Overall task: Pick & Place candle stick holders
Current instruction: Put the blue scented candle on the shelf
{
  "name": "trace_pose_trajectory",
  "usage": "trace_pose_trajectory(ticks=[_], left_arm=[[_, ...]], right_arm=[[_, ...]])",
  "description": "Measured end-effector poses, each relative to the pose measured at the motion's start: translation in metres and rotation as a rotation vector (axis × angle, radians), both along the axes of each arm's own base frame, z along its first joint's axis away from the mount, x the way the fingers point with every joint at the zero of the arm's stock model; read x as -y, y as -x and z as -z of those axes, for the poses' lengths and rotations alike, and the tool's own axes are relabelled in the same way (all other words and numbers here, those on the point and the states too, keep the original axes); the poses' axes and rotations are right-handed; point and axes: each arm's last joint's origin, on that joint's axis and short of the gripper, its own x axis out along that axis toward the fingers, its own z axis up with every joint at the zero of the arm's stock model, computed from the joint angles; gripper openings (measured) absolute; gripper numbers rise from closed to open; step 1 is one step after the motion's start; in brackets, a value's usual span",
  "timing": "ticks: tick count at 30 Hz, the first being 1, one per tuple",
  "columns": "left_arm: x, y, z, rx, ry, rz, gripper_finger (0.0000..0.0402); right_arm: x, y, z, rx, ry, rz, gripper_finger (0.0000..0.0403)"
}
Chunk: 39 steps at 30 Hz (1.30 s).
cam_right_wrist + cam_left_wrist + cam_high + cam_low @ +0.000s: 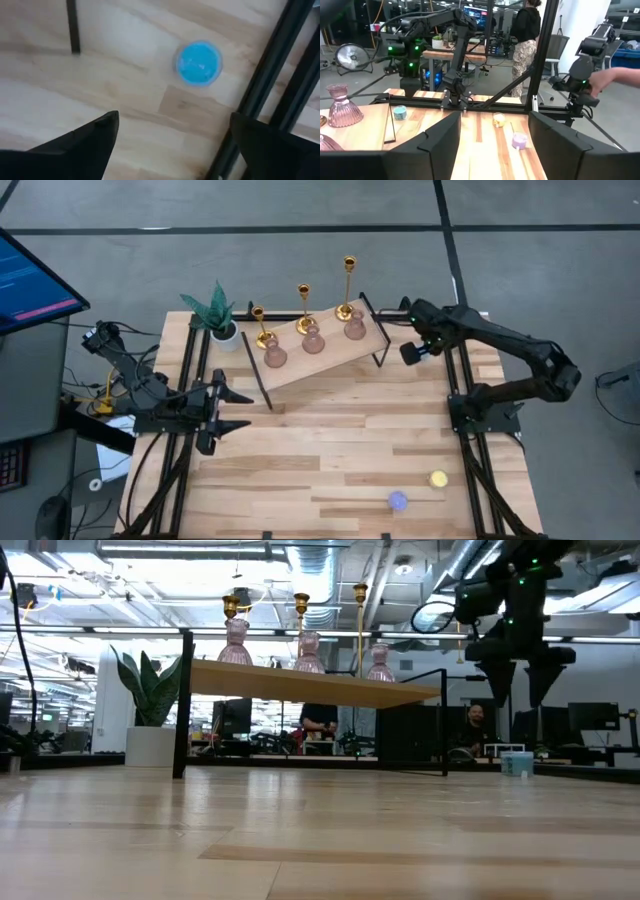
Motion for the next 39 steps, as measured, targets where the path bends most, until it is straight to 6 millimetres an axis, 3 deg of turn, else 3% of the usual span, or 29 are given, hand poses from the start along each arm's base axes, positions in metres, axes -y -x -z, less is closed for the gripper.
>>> trace_pose_trajectory(ticks=[4, 14, 39], left_arm=[[0.000, 0.000, 0.000, -0.002, 0.035, -0.007, 0.0232], [0.000, 0.000, 0.000, -0.003, 0.073, -0.009, 0.0230], [0.000, 0.000, 0.000, -0.003, 0.074, -0.009, 0.0221]], right_arm=[[0.009, 0.006, 0.013, 0.007, 0.006, 0.078, 0.0370], [0.031, 0.022, 0.016, 0.079, 0.041, 0.222, 0.0370], [0.042, 0.018, 0.013, 0.184, 0.105, 0.218, 0.0370]])
